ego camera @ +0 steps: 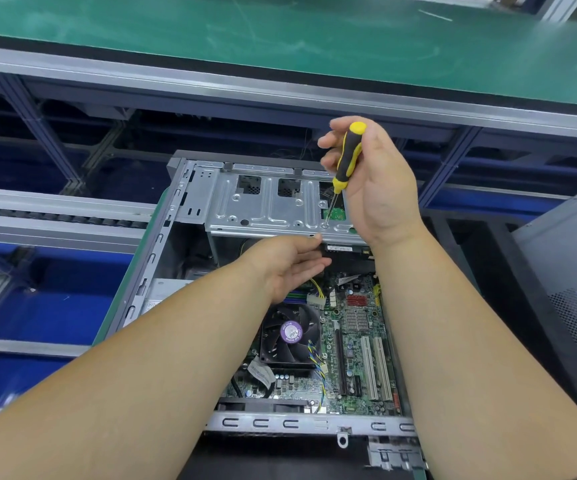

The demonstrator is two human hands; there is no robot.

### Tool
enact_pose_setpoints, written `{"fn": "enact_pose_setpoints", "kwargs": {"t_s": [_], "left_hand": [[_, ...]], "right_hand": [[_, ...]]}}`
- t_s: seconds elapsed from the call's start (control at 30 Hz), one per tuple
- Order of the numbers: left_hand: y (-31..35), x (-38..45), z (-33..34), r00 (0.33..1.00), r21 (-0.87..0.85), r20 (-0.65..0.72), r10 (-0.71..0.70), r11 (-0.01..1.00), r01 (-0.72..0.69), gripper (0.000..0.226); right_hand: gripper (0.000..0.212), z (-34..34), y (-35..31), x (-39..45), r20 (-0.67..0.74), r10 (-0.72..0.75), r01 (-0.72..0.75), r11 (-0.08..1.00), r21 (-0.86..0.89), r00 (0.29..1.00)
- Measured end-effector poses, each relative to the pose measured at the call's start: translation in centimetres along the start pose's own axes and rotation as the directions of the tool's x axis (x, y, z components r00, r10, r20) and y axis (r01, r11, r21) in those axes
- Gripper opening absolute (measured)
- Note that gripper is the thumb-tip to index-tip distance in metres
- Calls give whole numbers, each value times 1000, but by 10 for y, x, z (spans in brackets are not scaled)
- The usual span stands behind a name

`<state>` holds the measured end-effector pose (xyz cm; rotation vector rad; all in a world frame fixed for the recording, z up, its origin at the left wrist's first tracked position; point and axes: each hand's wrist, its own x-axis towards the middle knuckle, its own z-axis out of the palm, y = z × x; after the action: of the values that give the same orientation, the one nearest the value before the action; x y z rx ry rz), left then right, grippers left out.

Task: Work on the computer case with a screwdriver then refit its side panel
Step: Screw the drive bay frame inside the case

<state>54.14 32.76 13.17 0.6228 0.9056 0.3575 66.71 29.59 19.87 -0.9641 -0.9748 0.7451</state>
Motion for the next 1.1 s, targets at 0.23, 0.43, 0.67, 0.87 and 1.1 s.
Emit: {"fn": "enact_pose_setpoints", "kwargs": {"t_s": [0.23, 0.43, 0.67, 0.87, 1.1], "left_hand": [[1, 0, 1, 1000, -3, -4, -2, 1000, 2, 19], [1, -1, 1, 1000, -6, -4, -4, 1000, 4, 21], [1, -2, 1, 1000, -5, -3, -4, 1000, 4, 19], [1, -2, 1, 1000, 9, -6, 1, 1000, -1, 18], [1, -2, 1, 1000, 5, -6, 1, 1000, -1, 21]], "right_hand": [[14, 1, 0, 1, 4, 1, -1, 999, -38, 1000], [31, 0, 1, -1, 23, -2, 2, 1000, 6, 1000], [8, 2, 0, 0, -28, 8, -8, 1000, -20, 1000], [34, -2, -2, 0, -11, 24, -22, 995, 95, 1000], [11, -1, -1, 1, 16, 24, -25, 999, 35, 1000]]}}
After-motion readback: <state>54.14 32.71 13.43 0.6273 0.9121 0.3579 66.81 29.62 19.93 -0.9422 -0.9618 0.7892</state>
